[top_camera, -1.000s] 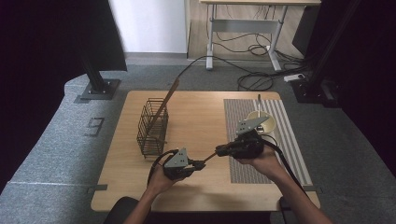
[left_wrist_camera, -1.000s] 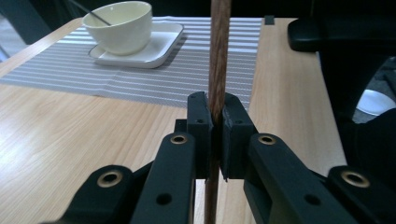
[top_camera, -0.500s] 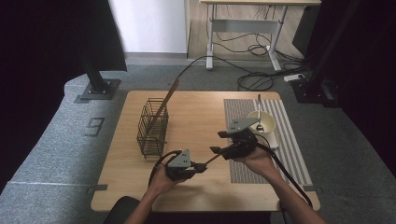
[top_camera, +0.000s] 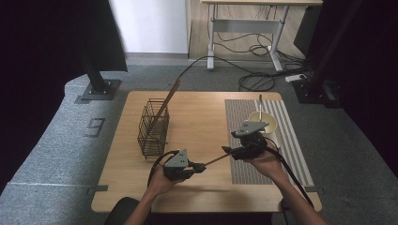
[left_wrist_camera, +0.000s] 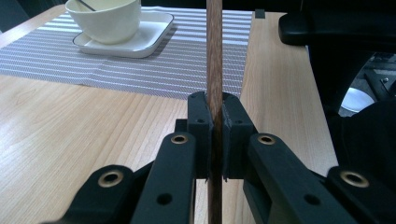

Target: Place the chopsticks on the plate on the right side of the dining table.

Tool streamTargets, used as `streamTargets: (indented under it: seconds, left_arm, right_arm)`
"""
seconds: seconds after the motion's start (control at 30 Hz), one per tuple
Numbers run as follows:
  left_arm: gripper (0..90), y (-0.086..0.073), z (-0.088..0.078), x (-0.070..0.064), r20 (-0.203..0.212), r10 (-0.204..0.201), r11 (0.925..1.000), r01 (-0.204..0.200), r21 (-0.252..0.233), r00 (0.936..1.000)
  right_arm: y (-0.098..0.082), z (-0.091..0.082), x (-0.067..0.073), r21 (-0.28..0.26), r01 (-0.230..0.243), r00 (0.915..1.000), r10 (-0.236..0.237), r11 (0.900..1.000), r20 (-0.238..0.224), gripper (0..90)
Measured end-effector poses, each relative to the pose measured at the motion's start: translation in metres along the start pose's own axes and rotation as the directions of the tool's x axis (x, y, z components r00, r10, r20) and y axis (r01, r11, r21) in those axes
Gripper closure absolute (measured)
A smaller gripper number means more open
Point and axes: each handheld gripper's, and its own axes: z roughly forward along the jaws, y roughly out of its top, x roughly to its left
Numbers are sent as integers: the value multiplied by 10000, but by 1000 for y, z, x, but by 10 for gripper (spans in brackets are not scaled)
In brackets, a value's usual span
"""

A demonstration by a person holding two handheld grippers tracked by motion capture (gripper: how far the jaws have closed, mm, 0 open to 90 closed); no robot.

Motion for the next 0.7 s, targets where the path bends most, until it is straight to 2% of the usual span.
streamTargets:
  seconds: [0.2,0.3,0.43,0.57,0.7]
  left_arm:
    - [844,0,1,-2,83,143,9998,-143,102,9999]
    - [844,1,3,-2,186,226,9993,-231,281,9996]
    - [847,0,6,-3,268,172,9989,-184,437,9995]
    - [848,0,6,-1,314,103,9976,-124,688,9995]
    - [848,0,10,-3,391,140,9942,-180,1059,9991]
  right_arm:
    - [-22,3,-9,65,-499,9985,497,9987,228,325]
    - [-30,6,-12,162,-781,9968,778,9968,183,323]
    - [-29,0,-13,31,-619,9979,618,9981,212,311]
    - [-28,-7,-13,23,-543,9983,544,9985,-221,269]
    - [-30,-5,-5,312,-234,9958,261,9992,-882,245]
